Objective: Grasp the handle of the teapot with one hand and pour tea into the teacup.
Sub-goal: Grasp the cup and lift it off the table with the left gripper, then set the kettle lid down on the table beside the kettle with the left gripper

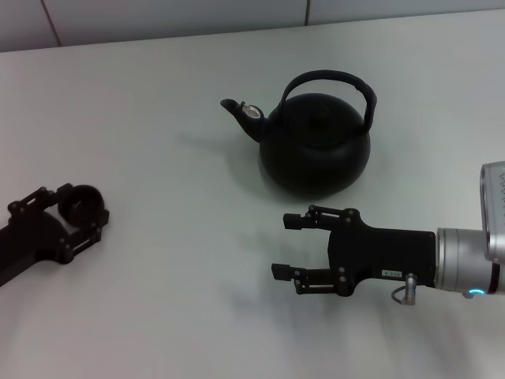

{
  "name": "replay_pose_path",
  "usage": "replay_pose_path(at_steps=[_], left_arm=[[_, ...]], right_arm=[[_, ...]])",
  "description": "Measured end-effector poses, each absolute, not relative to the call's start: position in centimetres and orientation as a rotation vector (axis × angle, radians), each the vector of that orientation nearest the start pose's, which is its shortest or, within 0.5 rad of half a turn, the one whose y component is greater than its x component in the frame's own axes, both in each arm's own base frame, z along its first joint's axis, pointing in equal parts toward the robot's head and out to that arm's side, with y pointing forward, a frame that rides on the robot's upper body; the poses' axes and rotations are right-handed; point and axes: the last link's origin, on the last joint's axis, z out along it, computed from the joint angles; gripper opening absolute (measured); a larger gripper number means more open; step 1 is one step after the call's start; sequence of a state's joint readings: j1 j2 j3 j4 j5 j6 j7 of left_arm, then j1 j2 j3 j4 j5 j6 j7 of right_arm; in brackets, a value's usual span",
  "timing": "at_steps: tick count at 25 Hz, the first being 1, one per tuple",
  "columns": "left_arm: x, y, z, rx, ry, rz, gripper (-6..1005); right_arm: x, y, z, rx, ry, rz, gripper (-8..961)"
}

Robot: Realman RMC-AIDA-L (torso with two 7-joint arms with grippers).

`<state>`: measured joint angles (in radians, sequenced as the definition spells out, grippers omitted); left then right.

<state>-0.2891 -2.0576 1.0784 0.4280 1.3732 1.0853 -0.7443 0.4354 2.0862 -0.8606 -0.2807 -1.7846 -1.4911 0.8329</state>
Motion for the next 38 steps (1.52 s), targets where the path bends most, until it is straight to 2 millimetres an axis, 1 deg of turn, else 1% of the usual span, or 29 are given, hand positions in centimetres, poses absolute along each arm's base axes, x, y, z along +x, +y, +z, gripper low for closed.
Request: replay_pose_path(at_steps=[5,7,8,13,17,25,38], left_arm=[[-33.4,30.3,-3.8,-2.370,-0.413,-0.468,694],[-31.9,31.3,-4.4,-2.415,-0.373,-0.486,694],[-31.9,31.3,-4.4,-2.415,-0.373,-0.486,694],[-29.9,32.8,-5.6,-2.482,-0.319,-0.484,694],[-28.6,33.6,-6.5,-2.534,-0.285,-0.458,694],[-28.1,34.1,-7.6,-2.574,-0.268,-0.391,694],[-28.3,34.2,-7.8,-2.573,-0.277,-0.368,695]], right_arm=[[28.9,26.2,-6.9,-2.735,0.407,0.809,786],[29.0,26.1,-6.9,-2.735,0.409,0.813,785],[29.0,26.1,-6.9,-2.735,0.409,0.813,785],[29.1,25.7,-6.7,-2.725,0.411,0.836,785],[29.2,25.2,-6.2,-2.717,0.394,0.859,785],[29.2,24.8,-5.9,-2.715,0.388,0.888,786],[29.4,24.6,-5.8,-2.710,0.387,0.883,785]])
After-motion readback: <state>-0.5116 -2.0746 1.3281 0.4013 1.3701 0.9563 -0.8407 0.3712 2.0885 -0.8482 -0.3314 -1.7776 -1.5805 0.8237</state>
